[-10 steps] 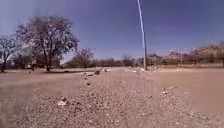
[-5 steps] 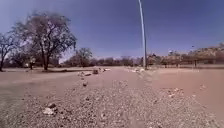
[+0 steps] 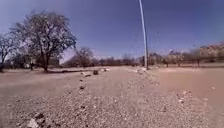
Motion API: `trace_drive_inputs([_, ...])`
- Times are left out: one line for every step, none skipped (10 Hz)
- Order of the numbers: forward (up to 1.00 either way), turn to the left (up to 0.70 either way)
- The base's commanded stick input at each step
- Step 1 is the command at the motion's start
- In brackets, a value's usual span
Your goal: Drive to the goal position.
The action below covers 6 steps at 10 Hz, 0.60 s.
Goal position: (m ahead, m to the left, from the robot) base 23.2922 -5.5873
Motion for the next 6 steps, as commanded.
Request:
trace_drive_inputs([0.7,0.0])
trace_drive_inputs([0.7,0.0])
trace_drive_inputs([0.7,0.0])
trace_drive_inputs([0.7,0.0])
trace_drive_inputs([0.7,0.0])
trace_drive_inputs([0.7,0.0])
